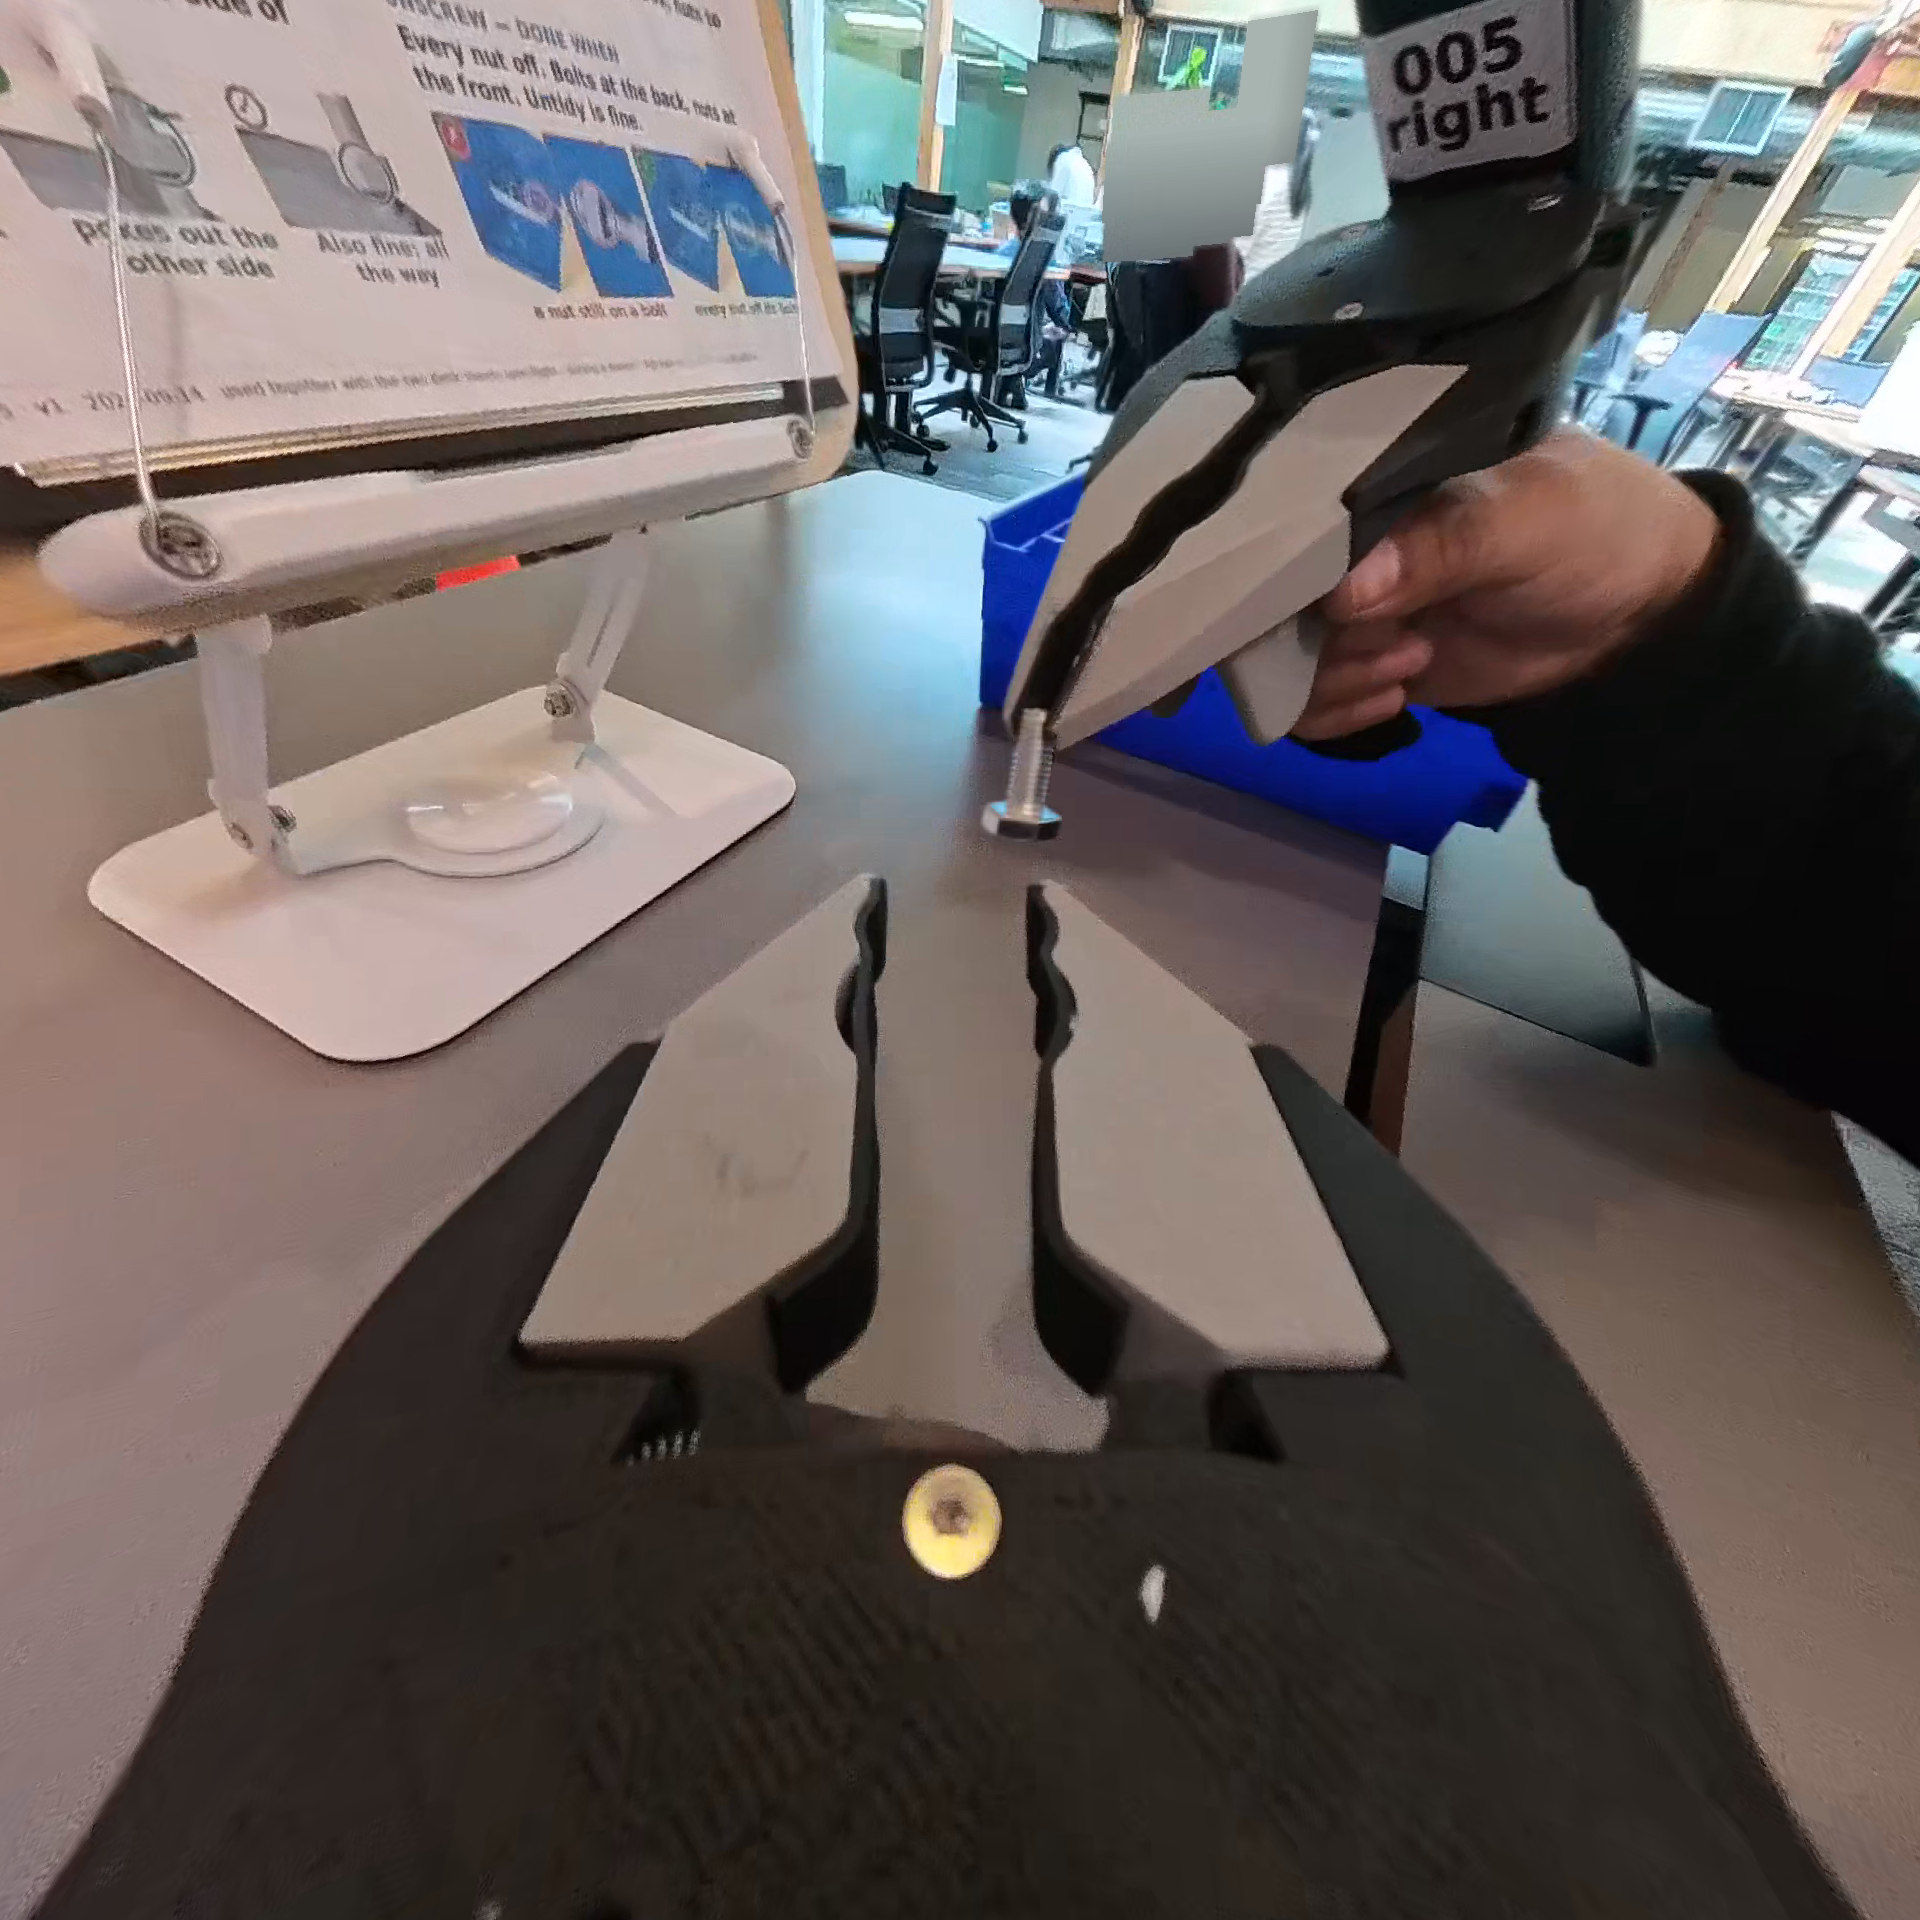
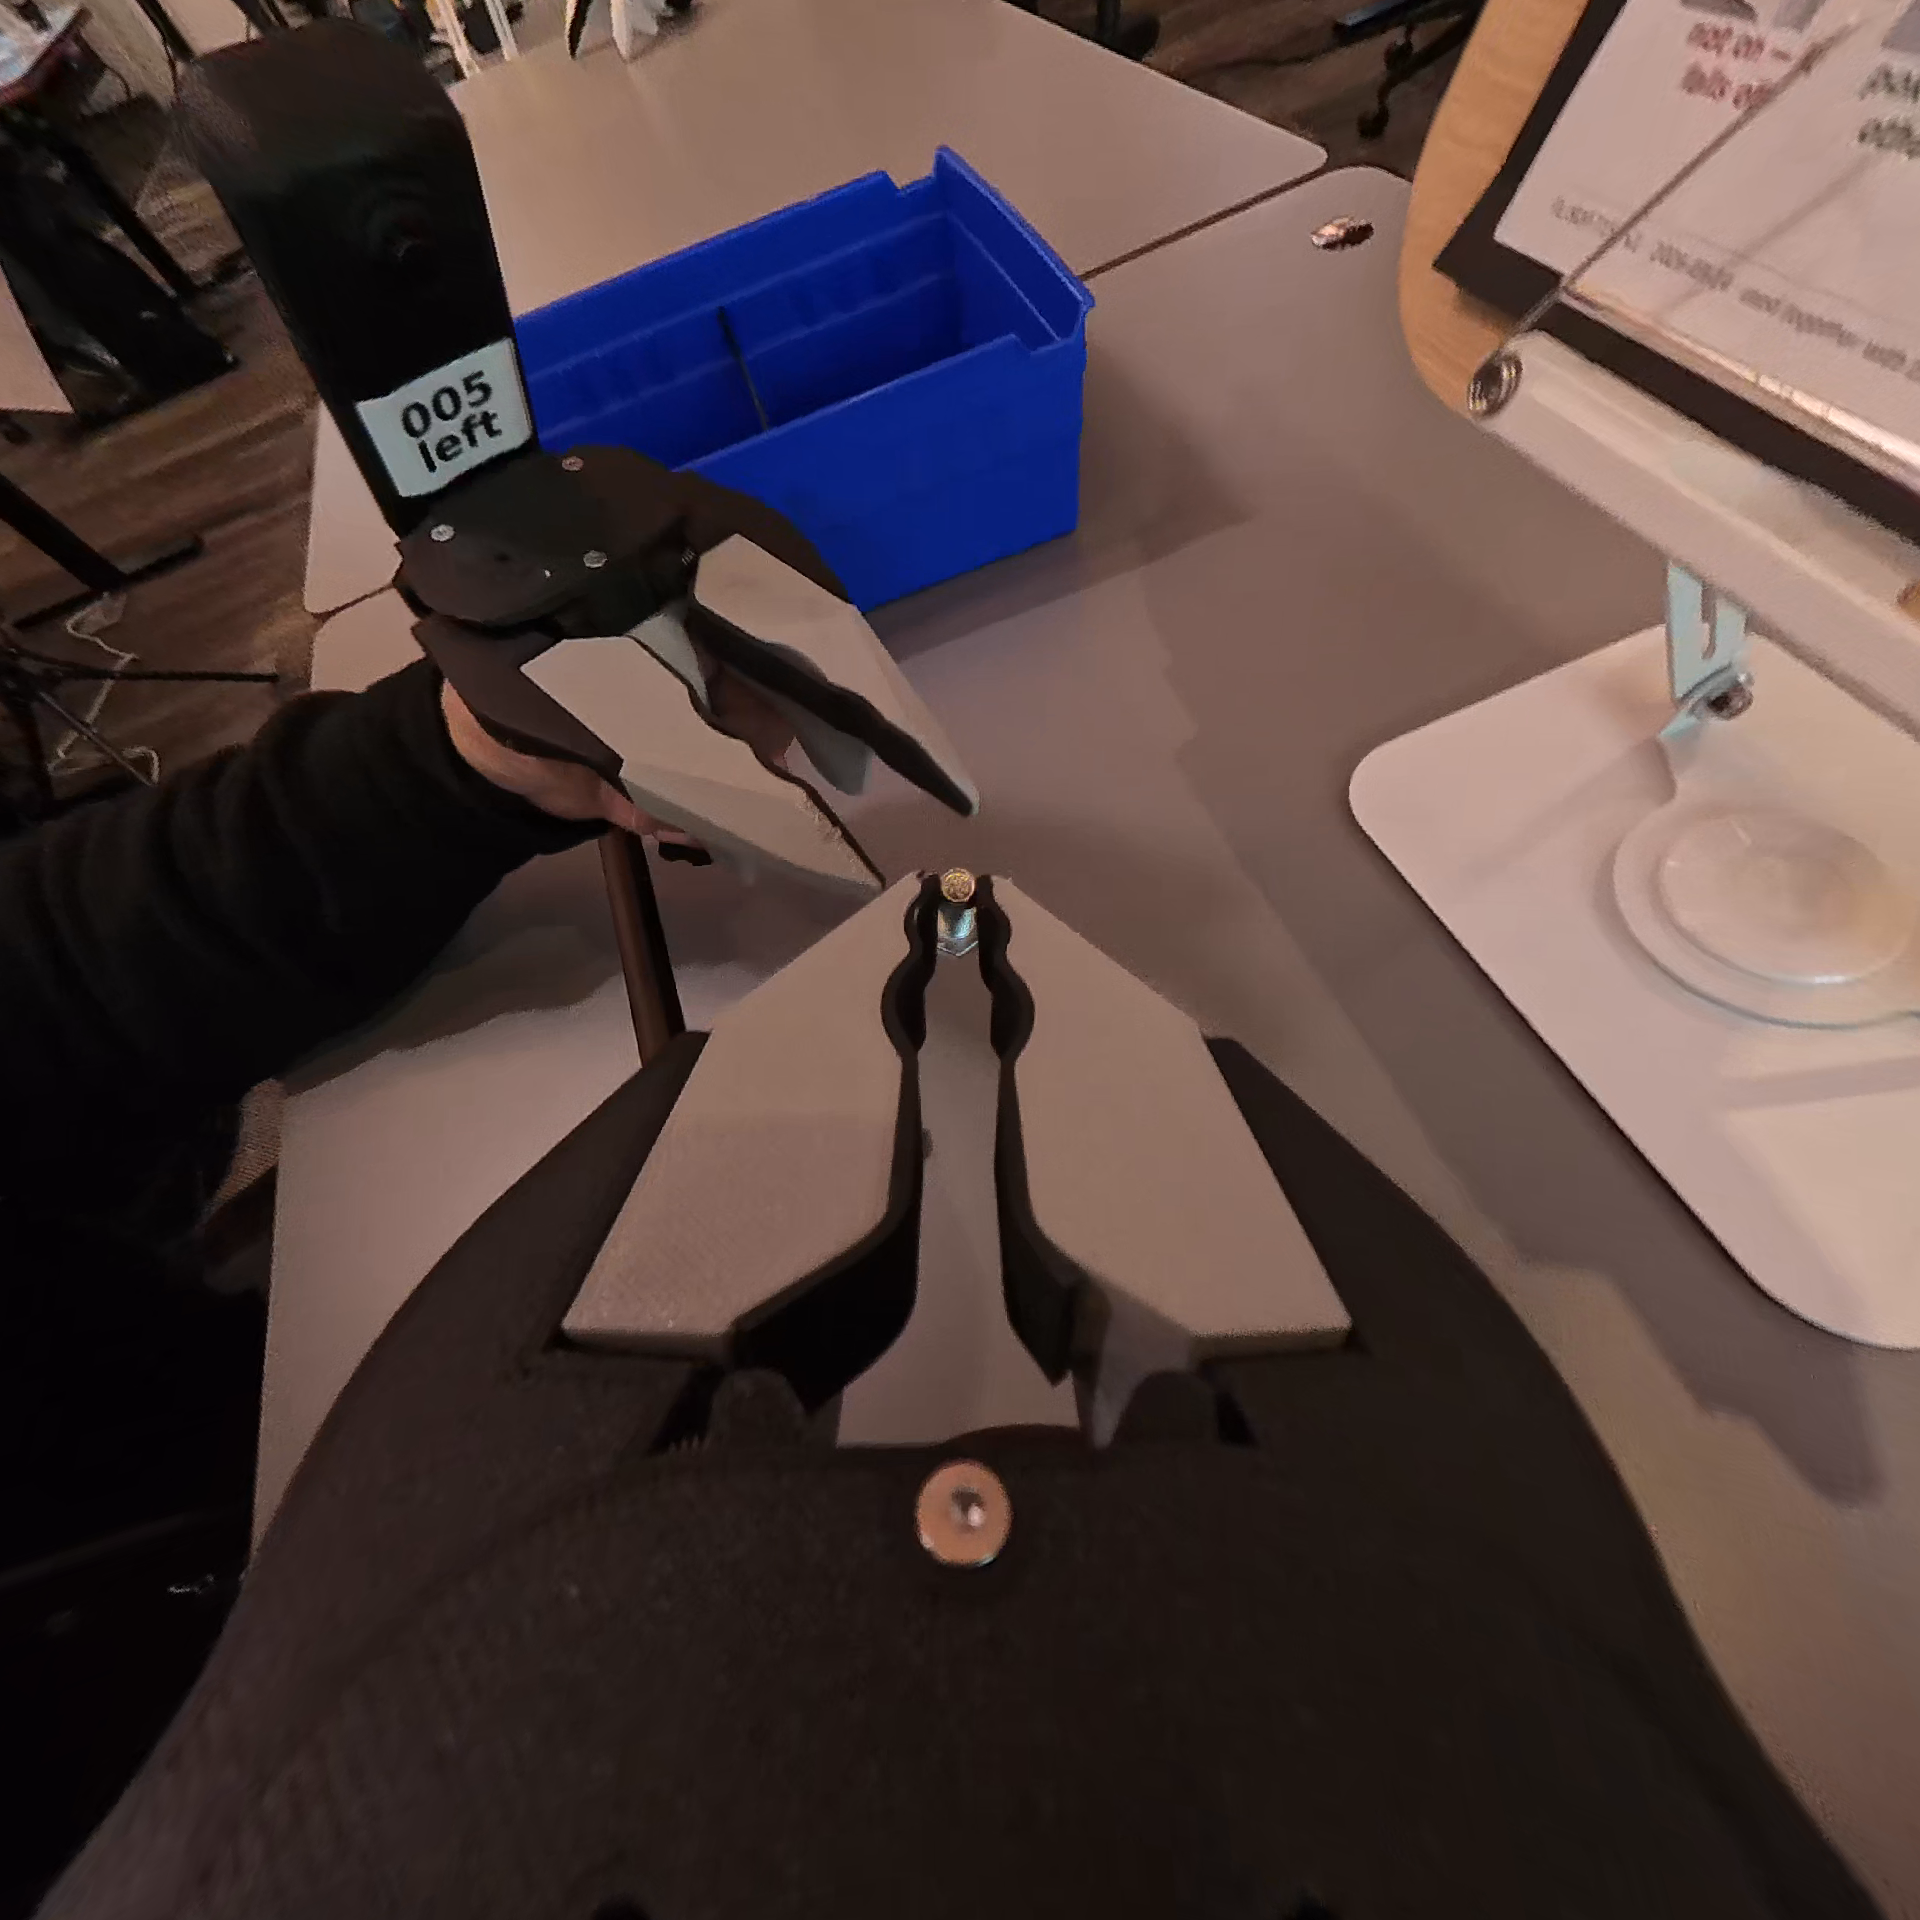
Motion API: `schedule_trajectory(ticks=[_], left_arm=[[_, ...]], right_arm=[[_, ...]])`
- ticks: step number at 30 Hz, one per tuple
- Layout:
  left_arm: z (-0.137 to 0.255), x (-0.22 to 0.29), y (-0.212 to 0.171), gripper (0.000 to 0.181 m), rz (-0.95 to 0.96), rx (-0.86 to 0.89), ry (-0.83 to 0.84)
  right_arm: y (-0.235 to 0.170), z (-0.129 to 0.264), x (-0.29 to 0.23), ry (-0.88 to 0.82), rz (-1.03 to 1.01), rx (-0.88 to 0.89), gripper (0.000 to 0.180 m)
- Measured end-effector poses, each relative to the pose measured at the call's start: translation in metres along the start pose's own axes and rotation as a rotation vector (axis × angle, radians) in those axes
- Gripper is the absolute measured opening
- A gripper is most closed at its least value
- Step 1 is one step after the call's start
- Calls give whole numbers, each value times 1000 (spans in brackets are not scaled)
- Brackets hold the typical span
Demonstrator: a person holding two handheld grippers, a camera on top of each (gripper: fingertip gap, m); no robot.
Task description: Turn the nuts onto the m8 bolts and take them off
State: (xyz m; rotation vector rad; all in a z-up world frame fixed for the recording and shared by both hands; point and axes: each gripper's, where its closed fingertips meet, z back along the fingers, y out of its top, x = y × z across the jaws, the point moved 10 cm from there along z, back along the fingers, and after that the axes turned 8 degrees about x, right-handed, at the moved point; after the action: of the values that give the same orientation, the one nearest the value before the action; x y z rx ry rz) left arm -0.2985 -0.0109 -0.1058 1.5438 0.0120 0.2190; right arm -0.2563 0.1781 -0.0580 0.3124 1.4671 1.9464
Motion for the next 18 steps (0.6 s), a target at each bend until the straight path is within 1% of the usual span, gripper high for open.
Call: schedule_trajectory(ticks=[1,3,6,8,10,14,18], left_arm=[[0,-2,-3,24,16,-8,-6],[-3,-3,-12,29,72,-83,-67],[-10,-1,-33,31,87,-257,-139],[-16,1,-48,35,67,-375,-155],[-20,6,-57,36,56,-455,-178],[-21,11,-63,36,43,-525,-208],[-19,14,-67,34,15,-581,-227]], right_arm=[[-5,1,1,-8,-13,-5,4],[-20,5,2,-63,-6,-30,4],[-50,7,8,-190,29,-132,4],[-63,8,9,-239,47,-173,4],[-72,6,8,-229,32,-183,4],[-83,-3,13,-270,78,-239,4],[-91,-13,11,-235,76,-268,4]])
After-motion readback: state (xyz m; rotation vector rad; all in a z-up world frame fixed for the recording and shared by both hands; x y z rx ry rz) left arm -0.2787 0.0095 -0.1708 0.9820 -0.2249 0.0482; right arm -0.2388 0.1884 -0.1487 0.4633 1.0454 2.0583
